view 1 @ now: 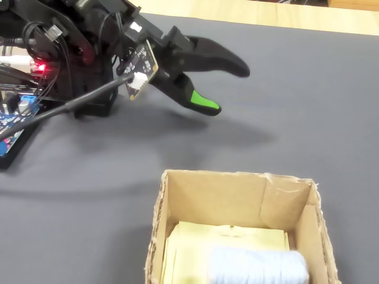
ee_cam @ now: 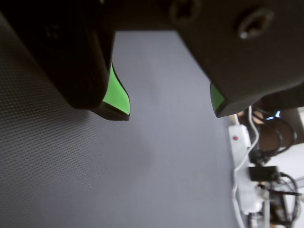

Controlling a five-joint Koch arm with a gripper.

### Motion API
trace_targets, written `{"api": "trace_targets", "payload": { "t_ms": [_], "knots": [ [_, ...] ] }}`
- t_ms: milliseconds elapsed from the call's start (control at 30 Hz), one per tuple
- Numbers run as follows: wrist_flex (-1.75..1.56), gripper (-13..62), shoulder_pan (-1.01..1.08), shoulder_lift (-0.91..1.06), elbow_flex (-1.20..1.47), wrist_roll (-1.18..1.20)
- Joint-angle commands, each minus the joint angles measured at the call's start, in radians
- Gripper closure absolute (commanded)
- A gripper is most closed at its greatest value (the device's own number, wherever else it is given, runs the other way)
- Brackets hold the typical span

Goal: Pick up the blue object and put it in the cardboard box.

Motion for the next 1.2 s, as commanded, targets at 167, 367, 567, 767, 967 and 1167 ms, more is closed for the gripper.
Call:
{"api": "trace_targets", "payload": {
  "t_ms": [167,367,567,767,967,1167],
  "knots": [
    [0.074,15.1,-0.002,0.092,0.044,0.029],
    [0.245,15.2,-0.002,0.092,0.044,0.028],
    [0.233,15.2,0.04,0.087,0.043,0.031],
    [0.233,15.2,0.04,0.087,0.043,0.029],
    [0.235,15.2,0.04,0.087,0.043,0.031],
    [0.233,15.2,0.04,0.087,0.043,0.029]
  ]
}}
